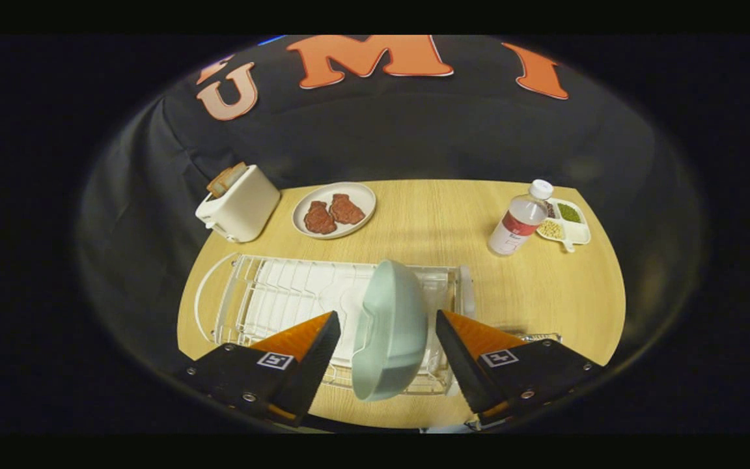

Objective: Take the plate from the dish rack, then take the spoon from the basket and place it into the plate.

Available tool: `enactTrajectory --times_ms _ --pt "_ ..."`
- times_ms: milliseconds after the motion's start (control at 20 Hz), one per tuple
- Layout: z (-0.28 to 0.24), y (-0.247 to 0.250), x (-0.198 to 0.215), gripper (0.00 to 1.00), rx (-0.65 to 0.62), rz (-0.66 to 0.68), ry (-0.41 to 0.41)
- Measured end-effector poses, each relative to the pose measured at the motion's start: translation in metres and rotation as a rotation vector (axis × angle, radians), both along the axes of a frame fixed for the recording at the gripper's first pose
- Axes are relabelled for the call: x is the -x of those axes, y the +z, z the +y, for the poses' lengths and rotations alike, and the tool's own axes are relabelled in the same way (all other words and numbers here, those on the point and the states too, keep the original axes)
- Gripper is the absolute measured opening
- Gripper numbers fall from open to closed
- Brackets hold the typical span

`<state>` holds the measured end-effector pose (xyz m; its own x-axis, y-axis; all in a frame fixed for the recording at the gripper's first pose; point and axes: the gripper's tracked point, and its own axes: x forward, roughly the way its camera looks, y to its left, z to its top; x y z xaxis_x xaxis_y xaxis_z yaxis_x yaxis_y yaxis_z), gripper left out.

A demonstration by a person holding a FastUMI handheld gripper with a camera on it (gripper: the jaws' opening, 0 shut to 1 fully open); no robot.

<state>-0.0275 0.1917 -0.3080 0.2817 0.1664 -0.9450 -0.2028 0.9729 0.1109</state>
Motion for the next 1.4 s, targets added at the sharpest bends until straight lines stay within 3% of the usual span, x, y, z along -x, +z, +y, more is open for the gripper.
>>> enactTrajectory --times_ms 200,450,600,750,1000,1400 --pt "0.005 -0.017 0.009 0.81 0.067 0.049 0.034" --pt "0.002 -0.031 0.018 0.54 0.148 0.093 0.038" --pt "-0.008 -0.029 0.016 0.41 0.195 0.083 0.006" --pt "-0.020 -0.018 0.003 0.34 0.220 0.035 -0.040" --pt "-0.040 -0.004 -0.004 0.28 0.283 -0.043 -0.075" --pt "-0.051 0.033 0.015 0.28 0.199 -0.077 -0.135"
